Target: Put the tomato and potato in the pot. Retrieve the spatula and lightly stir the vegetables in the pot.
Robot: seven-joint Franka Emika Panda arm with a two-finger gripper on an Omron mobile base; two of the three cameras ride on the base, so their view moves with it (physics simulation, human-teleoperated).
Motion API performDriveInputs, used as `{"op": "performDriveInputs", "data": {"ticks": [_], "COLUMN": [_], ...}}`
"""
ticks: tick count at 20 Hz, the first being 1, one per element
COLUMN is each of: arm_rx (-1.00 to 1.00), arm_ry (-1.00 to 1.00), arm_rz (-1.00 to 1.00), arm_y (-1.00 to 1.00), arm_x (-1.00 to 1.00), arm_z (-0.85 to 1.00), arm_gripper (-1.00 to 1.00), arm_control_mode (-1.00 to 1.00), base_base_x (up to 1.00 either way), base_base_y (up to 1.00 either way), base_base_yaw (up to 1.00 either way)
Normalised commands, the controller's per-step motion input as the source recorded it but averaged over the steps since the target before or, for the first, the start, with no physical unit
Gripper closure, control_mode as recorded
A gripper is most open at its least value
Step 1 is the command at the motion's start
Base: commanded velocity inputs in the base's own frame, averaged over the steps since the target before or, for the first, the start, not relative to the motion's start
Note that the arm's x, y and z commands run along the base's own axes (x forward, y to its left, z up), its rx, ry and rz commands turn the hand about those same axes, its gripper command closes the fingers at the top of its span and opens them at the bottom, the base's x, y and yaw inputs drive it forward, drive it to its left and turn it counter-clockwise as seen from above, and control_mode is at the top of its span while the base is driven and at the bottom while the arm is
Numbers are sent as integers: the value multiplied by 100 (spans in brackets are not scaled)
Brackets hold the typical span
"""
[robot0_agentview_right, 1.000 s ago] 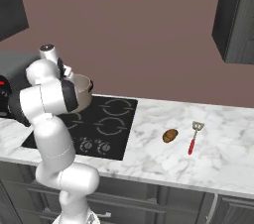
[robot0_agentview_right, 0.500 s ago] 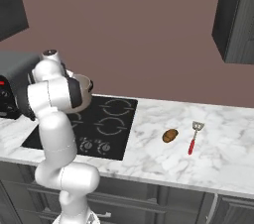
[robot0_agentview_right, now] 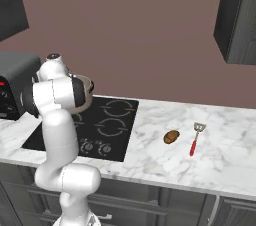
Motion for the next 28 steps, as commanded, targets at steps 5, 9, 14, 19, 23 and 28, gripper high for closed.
{"op": "performDriveInputs", "data": {"ticks": [5, 9, 14, 19, 23, 28], "arm_rx": [0, 0, 0, 0, 0, 0], "arm_ry": [0, -4, -2, -1, 0, 0], "arm_rz": [0, 0, 0, 0, 0, 0], "arm_y": [0, -5, -26, -87, -100, -100], "arm_x": [0, -4, -21, -64, -77, -85], "arm_z": [19, 34, 95, 52, 35, 13], "arm_gripper": [-100, -100, -100, -100, -100, -100], "arm_control_mode": [-100, -100, -100, -100, -100, -100], "base_base_x": [0, 0, 0, 0, 0, 0], "base_base_y": [0, 0, 0, 0, 0, 0], "base_base_yaw": [0, 0, 0, 0, 0, 0]}}
